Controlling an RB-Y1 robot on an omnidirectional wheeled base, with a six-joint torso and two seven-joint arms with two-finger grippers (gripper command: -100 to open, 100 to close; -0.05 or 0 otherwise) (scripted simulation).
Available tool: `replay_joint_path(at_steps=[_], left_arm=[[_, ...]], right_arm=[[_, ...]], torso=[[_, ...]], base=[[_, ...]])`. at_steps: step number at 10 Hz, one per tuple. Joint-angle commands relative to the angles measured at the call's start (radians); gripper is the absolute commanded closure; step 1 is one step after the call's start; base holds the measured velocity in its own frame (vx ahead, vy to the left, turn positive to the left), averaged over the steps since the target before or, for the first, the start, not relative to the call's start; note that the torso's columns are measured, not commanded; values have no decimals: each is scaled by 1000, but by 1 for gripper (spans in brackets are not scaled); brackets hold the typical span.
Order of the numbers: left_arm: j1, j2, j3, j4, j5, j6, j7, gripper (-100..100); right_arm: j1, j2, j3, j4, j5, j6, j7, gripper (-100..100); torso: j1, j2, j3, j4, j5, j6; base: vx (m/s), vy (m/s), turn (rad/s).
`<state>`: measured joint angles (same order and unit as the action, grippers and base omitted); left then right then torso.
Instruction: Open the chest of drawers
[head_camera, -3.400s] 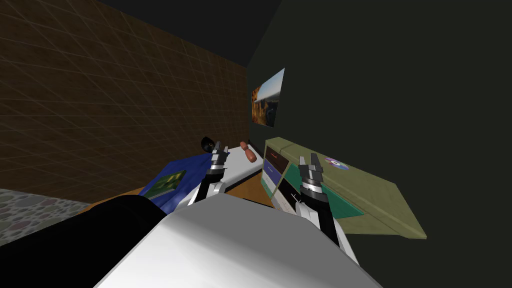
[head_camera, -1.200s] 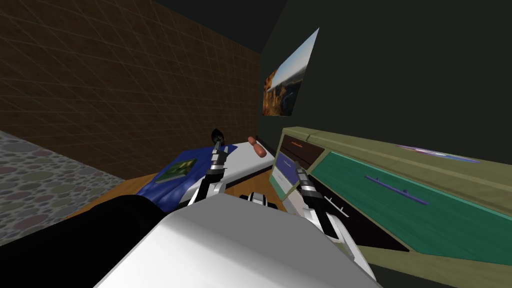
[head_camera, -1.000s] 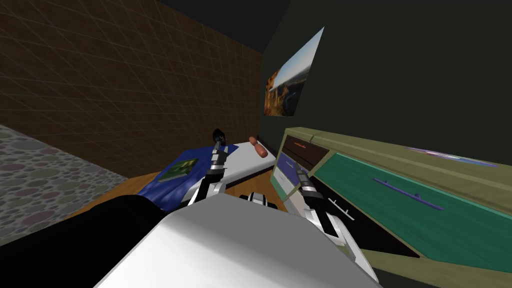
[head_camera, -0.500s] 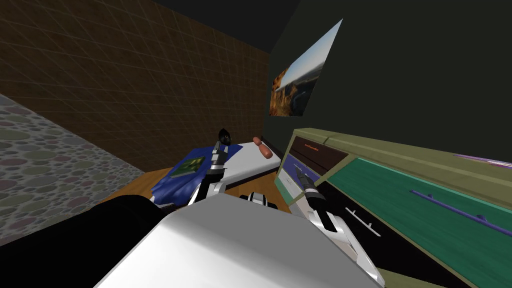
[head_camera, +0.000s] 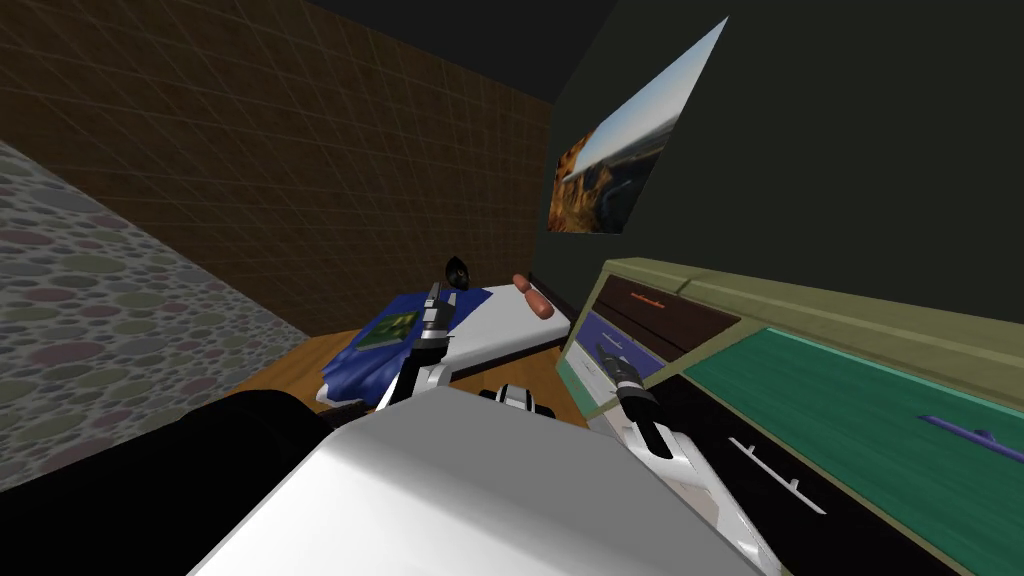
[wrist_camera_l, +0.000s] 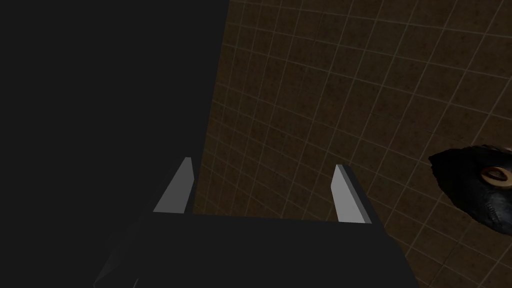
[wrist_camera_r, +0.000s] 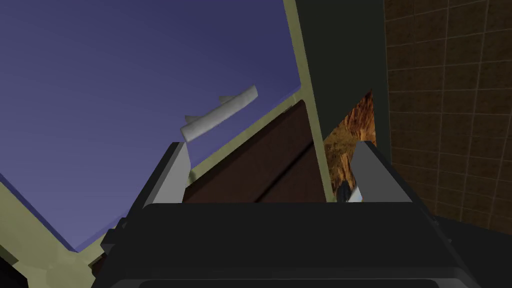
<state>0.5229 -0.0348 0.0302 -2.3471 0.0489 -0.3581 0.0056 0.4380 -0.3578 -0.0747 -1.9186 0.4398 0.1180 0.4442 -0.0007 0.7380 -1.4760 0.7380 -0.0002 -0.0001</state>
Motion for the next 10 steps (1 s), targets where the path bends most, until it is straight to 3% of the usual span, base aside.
replay_joint_path(at_steps=[1, 2, 3, 4, 5, 6, 10], left_arm=[[0, 0, 0, 0, 0, 0, 0, 0], [0, 0, 0, 0, 0, 0, 0, 0], [0, 0, 0, 0, 0, 0, 0, 0], [0, 0, 0, 0, 0, 0, 0, 0], [0, 0, 0, 0, 0, 0, 0, 0], [0, 0, 0, 0, 0, 0, 0, 0], [0, 0, 0, 0, 0, 0, 0, 0]], right_arm=[[-11, -57, -29, 86, 53, 72, 83, -100], [-11, -57, -29, 86, 53, 82, 89, -100], [-16, -77, -37, 114, 76, 119, 125, -100], [-16, -77, -37, 118, 76, 119, 125, -100], [-22, -98, -46, 151, 99, 156, 161, -100], [-22, -98, -46, 151, 99, 156, 161, -100], [-40, -159, -70, 249, 166, 263, 266, -100]], torso=[[2, 0, 0, 0, 0, 0], [2, -1, 0, 0, 1, 0], [-1, 0, 0, 0, 0, 1], [-1, 1, 0, 0, 0, 0], [-1, 1, 0, 0, 0, 0], [0, 0, 0, 0, 0, 0], [1, 0, 0, 0, 1, 1]], base=[[20, 132, 183], [23, 86, 35], [4, 84, 57], [1, 67, 51], [14, 73, 113], [15, 61, 45], [12, 89, 100]])
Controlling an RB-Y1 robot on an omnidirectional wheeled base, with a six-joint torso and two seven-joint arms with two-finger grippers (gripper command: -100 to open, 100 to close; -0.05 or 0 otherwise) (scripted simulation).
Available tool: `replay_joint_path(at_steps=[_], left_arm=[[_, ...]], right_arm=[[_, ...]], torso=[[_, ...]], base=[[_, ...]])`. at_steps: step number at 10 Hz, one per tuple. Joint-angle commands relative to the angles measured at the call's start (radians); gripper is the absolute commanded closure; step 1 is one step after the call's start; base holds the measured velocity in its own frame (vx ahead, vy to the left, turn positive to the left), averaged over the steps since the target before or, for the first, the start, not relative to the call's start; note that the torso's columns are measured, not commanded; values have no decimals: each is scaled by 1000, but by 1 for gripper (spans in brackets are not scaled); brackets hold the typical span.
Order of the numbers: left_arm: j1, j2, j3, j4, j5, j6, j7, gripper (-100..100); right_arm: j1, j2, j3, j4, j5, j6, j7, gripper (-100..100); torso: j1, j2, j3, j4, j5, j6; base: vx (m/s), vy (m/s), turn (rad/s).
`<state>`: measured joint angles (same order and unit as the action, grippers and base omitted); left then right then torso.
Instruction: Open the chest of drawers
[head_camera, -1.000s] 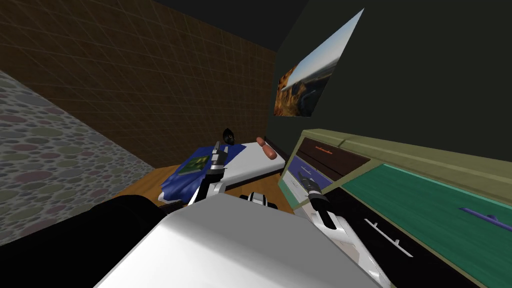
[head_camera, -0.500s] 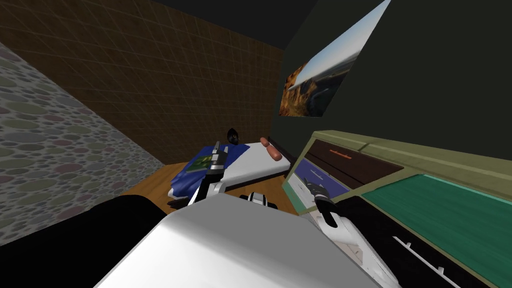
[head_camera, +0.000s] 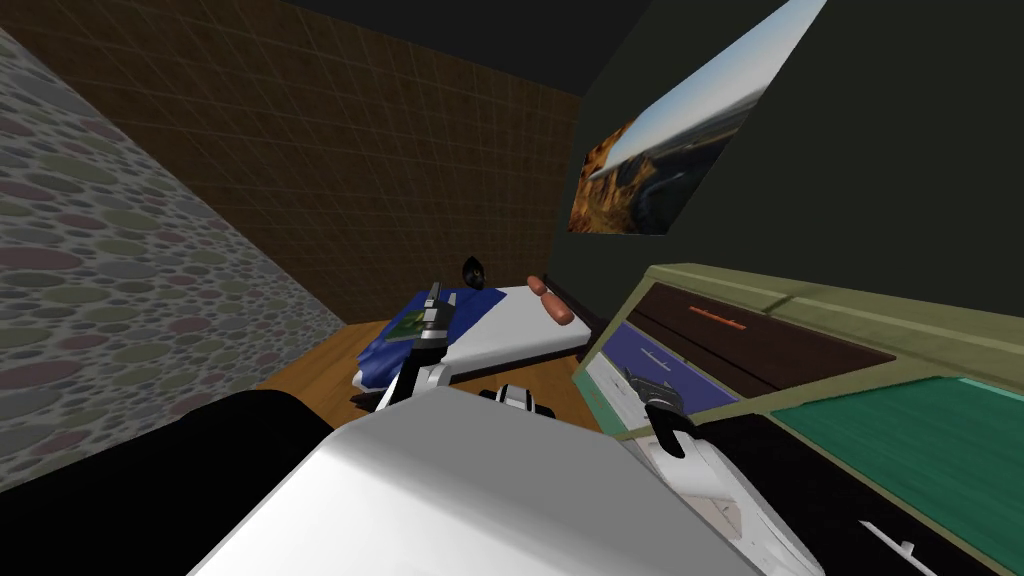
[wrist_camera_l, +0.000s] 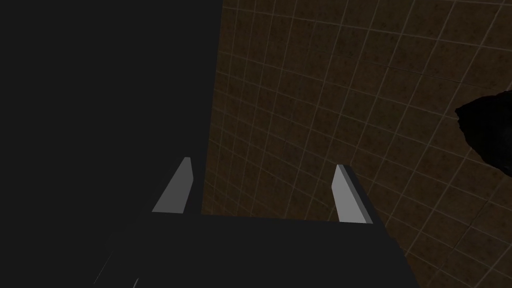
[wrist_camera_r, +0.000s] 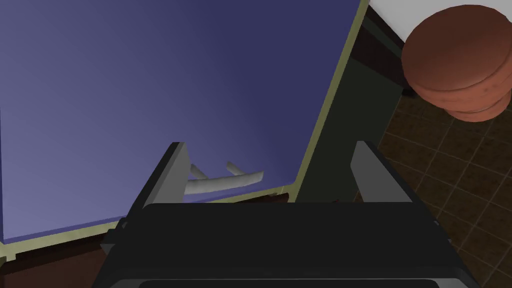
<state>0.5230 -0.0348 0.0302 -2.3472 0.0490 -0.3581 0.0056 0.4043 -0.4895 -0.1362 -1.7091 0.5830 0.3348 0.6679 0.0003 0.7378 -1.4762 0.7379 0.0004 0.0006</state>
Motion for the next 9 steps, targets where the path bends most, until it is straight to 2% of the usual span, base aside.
replay_joint_path(at_steps=[1, 3, 4, 5, 6, 9], left_arm=[[0, 0, 0, 0, 0, 0, 0, 0], [0, 0, 0, 0, 0, 0, 0, 0], [0, 0, 0, 0, 0, 0, 0, 0], [0, 0, 0, 0, 0, 0, 0, 0], [0, 0, 0, 0, 0, 0, 0, 0], [0, 0, 0, 0, 0, 0, 0, 0]], right_arm=[[-6, -27, -8, 39, 22, 46, 42, -100], [-17, -66, -23, 103, 64, 114, 107, -100], [-17, -66, -23, 103, 64, 114, 109, -100], [-22, -84, -31, 133, 84, 146, 140, -100], [-22, -84, -31, 133, 84, 146, 140, -100], [-37, -136, -50, 213, 139, 234, 226, -100]], torso=[[-1, 1, 0, 0, -1, -1], [-1, -1, 0, 0, -1, -1], [1, 0, 0, 0, 0, -1], [0, 1, 0, 0, 0, 0], [-1, 0, 0, 0, 0, -1], [1, -1, 0, 0, 0, -1]], base=[[11, 60, 34], [26, 81, 97], [12, 75, 53], [23, 70, 82], [14, 54, 44], [26, 84, 109]])
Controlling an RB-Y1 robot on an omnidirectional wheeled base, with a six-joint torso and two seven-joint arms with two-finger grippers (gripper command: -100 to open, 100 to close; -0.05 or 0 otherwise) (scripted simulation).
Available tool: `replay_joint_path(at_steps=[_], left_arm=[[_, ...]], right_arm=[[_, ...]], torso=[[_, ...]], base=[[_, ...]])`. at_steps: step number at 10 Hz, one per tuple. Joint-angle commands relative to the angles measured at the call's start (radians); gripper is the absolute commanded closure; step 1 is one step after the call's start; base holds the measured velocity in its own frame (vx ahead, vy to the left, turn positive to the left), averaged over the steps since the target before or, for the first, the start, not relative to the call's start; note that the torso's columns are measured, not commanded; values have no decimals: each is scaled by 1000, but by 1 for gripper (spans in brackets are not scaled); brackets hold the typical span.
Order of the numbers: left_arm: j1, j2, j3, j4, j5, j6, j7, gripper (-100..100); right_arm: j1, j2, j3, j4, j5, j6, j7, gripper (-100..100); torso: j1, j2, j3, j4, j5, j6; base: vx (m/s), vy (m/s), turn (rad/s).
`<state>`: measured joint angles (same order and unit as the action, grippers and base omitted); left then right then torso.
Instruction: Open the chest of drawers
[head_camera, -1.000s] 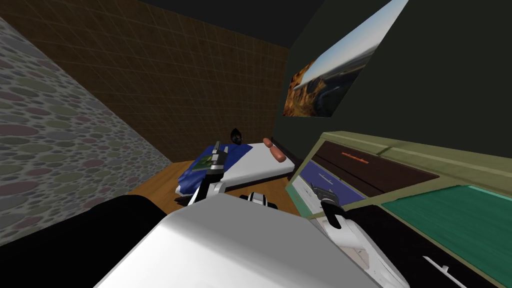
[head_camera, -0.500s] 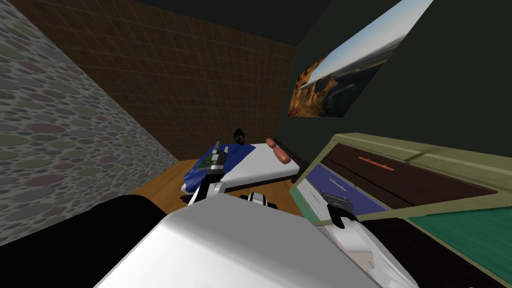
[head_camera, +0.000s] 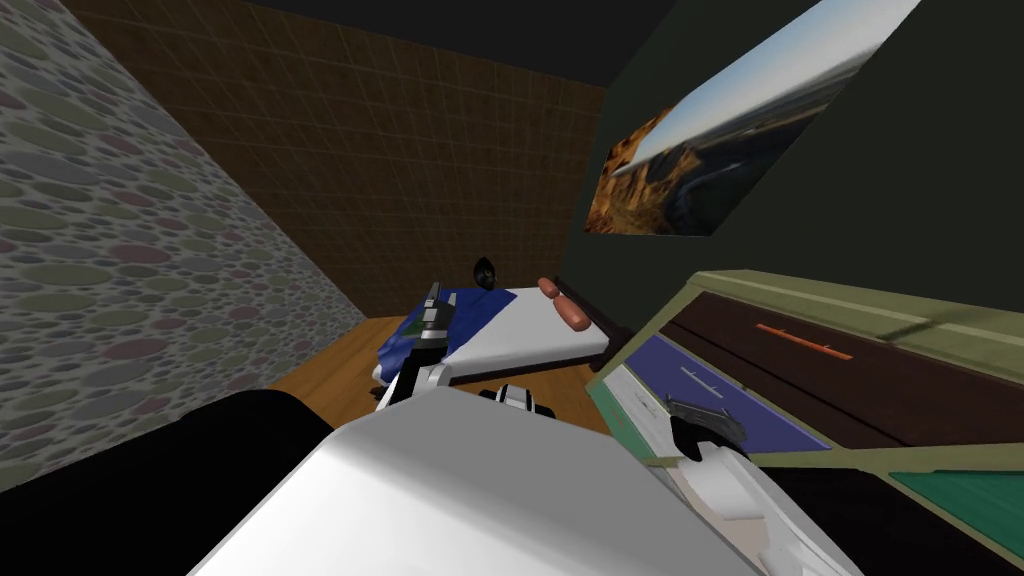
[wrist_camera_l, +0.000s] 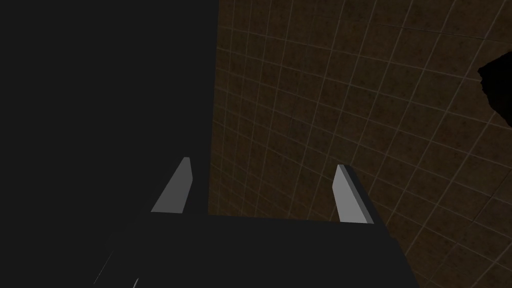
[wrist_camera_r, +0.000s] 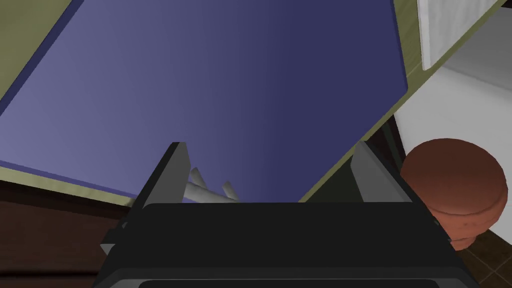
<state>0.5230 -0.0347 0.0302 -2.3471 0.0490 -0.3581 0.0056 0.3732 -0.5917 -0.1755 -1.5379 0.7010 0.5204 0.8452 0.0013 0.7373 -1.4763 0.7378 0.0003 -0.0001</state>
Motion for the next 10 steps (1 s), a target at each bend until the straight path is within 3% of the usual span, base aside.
replay_joint_path(at_steps=[1, 7, 9, 10], left_arm=[[0, 0, 0, 0, 0, 0, 0, 0], [0, 0, 0, 0, 0, 0, 0, 0], [0, 0, 0, 0, 0, 0, 0, 0], [0, 0, 0, 0, 0, 0, 0, 0]], right_arm=[[-10, -51, -17, 64, 37, 74, 74, -100], [-25, -126, -41, 154, 105, 181, 180, -100], [-38, -118, -38, 174, 115, 162, 159, -100], [-41, -118, -39, 180, 119, 161, 156, 100]], torso=[[0, 0, 0, 0, 0, 0], [-3, 1, 1, 0, -1, 0], [-3, 1, 1, 0, -1, 0], [-3, 1, 1, 0, -1, 0]], base=[[29, 104, 108], [23, 75, 70], [5, 10, 6], [41, -85, 21]])
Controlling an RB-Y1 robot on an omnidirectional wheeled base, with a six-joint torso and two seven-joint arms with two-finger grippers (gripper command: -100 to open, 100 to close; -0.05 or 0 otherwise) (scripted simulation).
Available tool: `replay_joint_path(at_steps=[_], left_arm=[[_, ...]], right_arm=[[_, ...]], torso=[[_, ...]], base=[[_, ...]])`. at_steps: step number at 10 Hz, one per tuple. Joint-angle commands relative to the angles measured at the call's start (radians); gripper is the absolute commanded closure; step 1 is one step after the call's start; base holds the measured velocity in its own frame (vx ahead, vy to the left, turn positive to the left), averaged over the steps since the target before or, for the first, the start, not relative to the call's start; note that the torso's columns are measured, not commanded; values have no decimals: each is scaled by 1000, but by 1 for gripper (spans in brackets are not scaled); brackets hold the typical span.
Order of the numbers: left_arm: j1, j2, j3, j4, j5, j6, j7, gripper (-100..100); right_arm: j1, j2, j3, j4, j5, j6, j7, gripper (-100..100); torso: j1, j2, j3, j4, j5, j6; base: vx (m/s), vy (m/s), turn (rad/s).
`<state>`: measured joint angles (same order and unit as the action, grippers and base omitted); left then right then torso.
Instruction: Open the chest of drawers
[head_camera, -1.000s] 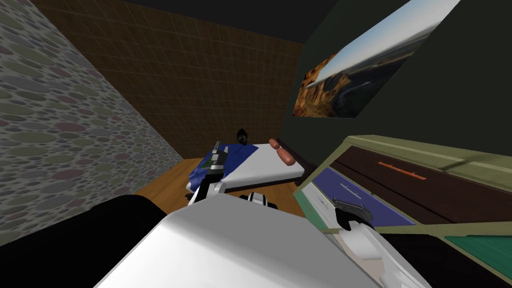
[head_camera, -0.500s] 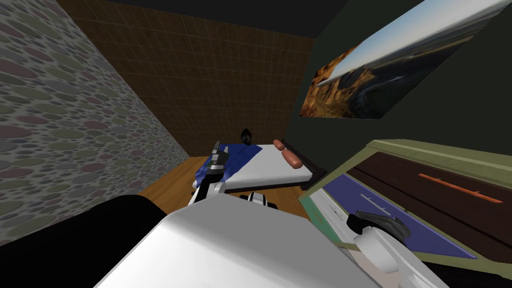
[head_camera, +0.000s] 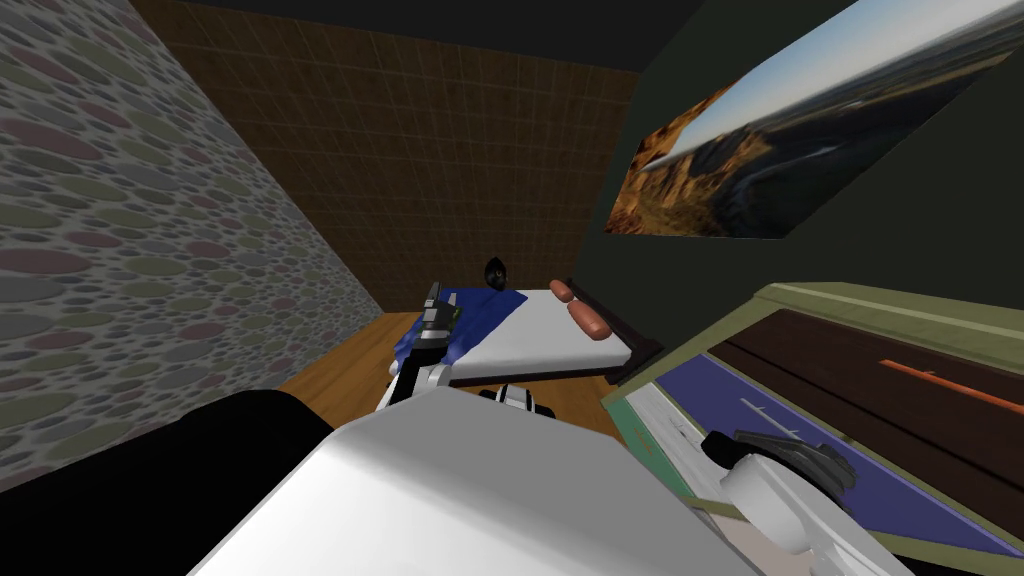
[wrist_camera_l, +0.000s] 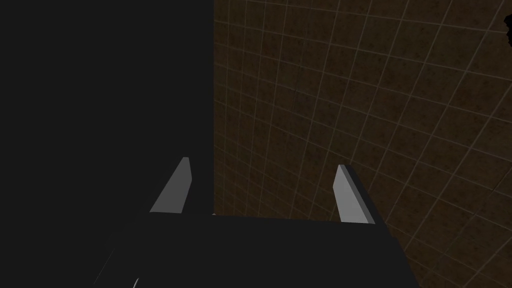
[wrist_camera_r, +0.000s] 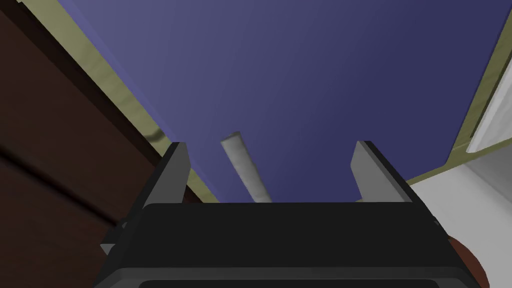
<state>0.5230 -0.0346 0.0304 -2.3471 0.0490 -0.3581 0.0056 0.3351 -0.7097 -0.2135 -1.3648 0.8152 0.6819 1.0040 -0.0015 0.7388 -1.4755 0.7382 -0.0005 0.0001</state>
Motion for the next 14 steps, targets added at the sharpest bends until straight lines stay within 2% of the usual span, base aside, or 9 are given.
replay_joint_path(at_steps=[1, 2, 6, 9, 14], left_arm=[[0, 0, 0, 0, 0, 0, 0, 0], [0, 0, 0, 0, 0, 0, 0, 0], [0, 0, 0, 0, 0, 0, 0, 0], [0, 0, 0, 0, 0, 0, 0, 0], [0, 0, 0, 0, 0, 0, 0, 0]], right_arm=[[-1, 0, -1, 3, 2, 0, -1, 100], [-23, 26, -15, 2, -21, 27, 7, -100], [-78, 84, -45, 20, -90, 78, 15, -100], [-95, 86, -58, 31, -110, 91, 11, -100], [-111, 77, -74, 44, -129, 106, 6, -100]], torso=[[-4, -2, -1, 0, -1, 0], [-10, -6, -1, -3, -10, -3], [-34, -10, -4, -4, -10, 7], [-44, -8, -4, -2, -5, 14], [-45, -9, -5, -2, -5, 12]], base=[[21, -59, -24], [-15, -61, -49], [-15, -83, -3], [-1, -8, 17], [-6, 8, 16]])
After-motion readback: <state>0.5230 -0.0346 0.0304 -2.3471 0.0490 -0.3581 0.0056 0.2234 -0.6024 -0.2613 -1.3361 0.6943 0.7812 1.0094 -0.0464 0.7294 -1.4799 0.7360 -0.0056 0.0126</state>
